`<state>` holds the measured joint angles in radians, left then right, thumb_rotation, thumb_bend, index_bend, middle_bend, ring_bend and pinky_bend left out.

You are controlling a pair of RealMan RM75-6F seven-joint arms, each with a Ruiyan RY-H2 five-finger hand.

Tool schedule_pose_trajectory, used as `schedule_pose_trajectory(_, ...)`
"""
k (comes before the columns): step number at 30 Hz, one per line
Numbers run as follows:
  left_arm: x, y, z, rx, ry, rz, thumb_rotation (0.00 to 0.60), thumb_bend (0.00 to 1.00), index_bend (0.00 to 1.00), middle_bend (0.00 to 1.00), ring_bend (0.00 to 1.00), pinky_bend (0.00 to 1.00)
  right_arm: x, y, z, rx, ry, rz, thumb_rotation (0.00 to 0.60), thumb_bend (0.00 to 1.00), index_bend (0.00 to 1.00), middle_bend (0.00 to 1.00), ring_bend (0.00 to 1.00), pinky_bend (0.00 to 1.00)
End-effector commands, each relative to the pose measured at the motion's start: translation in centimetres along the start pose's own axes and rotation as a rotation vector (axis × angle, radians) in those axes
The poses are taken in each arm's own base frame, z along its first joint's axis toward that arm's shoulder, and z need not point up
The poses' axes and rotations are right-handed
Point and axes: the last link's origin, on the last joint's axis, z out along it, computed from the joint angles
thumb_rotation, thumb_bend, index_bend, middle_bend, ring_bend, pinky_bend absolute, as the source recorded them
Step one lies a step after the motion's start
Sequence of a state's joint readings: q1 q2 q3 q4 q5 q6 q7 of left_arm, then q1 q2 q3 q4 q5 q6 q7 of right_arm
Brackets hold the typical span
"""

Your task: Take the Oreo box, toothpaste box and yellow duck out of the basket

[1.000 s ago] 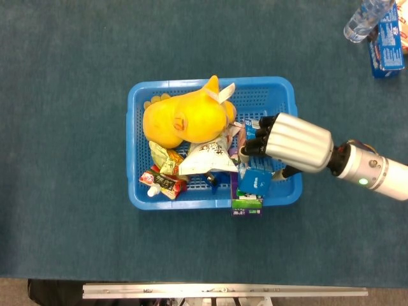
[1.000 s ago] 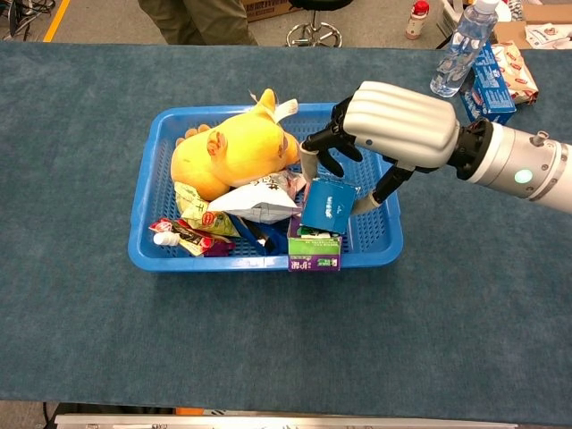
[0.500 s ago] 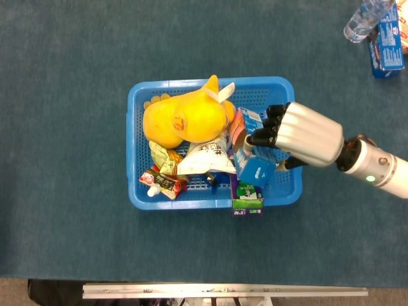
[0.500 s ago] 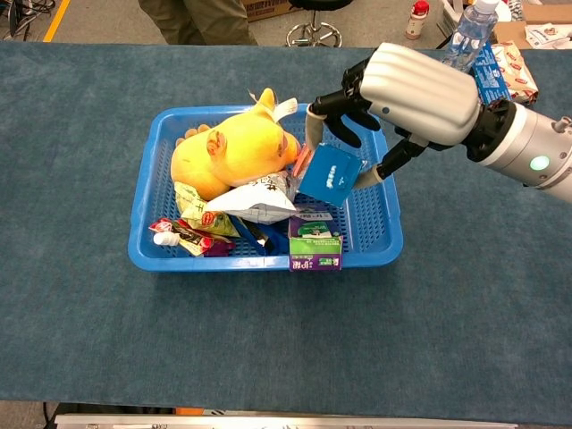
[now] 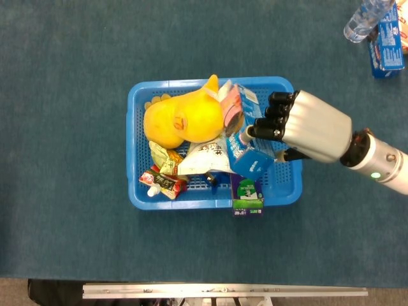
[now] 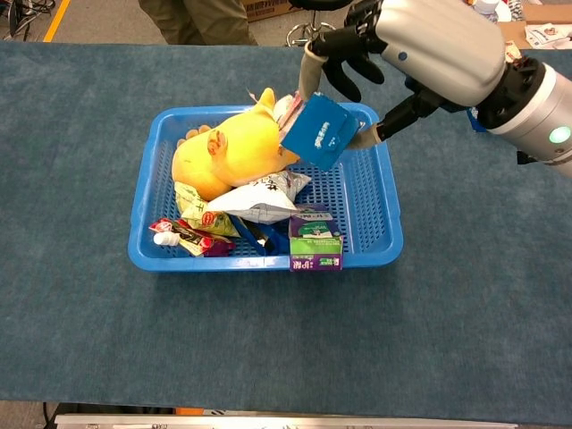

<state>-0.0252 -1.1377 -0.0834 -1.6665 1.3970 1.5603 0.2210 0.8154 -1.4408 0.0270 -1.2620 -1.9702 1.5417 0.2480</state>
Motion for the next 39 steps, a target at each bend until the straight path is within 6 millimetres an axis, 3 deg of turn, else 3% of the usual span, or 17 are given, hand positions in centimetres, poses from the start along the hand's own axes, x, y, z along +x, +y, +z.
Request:
schedule_pose_trajectory(1, 0.0, 0.0, 0.0, 0.000, 0.002, -0.001, 0.600, 0.36, 0.31, 0.31, 0.29, 0.51, 1.2, -0.2, 0.3, 0.016, 0.008, -0.044, 0.600, 0.00, 0.72, 0.77, 0.80, 0.64)
schedule_pose_trajectory(18, -0.2, 0.1, 0.1, -0.002, -0.003, -0.005, 0.600, 0.36, 0.31, 0.31, 0.29, 0.51, 7.8, -1.5, -2.0, 0.017, -0.035, -0.287, 0.600, 0.00, 0.73, 0.77, 0.80, 0.64)
schedule_pose_trajectory(33, -0.3, 0.0, 0.1, 0.002, -0.007, -0.004, 0.600, 0.36, 0.31, 0.31, 0.29, 0.51, 10.5, -1.8, -3.7, -0.031, -0.026, -0.385, 0.600, 0.00, 0.74, 0.78, 0.81, 0.64)
schedule_pose_trajectory(39, -0.3, 0.0, 0.1, 0.004, -0.012, -0.002, 0.600, 0.36, 0.31, 0.31, 0.29, 0.51, 11.2, -2.5, -4.3, -0.025, -0.101, -0.476, 0.600, 0.00, 0.75, 0.79, 0.81, 0.64)
